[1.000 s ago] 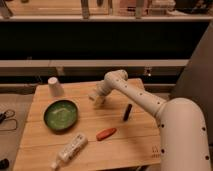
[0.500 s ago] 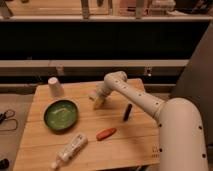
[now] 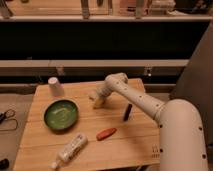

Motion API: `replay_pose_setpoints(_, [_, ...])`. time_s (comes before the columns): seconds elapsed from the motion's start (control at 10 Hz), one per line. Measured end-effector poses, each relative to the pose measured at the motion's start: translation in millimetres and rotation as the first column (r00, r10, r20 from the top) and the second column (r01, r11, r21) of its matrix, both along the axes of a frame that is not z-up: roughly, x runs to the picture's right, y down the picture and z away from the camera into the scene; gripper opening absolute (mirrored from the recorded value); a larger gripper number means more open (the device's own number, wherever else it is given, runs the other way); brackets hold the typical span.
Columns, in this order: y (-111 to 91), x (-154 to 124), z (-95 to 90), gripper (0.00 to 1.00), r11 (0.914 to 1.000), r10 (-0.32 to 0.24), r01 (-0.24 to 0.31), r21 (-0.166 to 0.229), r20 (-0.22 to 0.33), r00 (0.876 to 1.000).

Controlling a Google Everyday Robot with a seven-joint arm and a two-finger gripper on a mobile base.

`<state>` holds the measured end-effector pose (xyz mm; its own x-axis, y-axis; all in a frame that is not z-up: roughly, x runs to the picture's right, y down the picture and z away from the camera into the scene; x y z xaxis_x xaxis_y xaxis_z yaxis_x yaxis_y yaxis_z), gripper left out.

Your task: Place the white sponge in the ceramic bowl

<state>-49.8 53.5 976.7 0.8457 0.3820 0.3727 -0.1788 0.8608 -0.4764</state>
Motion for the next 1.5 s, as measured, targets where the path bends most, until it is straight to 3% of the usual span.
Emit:
replay_pose_setpoints(1.0, [0, 7, 3.3, 0.79, 0.9987, 0.049, -0.049, -0.012, -0.001, 0.999])
replay_pose_setpoints(1.1, [0, 8, 3.1, 0.73, 0.9985, 0.053, -0.053, -0.014, -0.002, 0.999])
replay_pose_setpoints(1.5, [0, 7, 1.6, 0.33, 0.9974, 0.069, -0.069, -0.022, -0.001, 0.998])
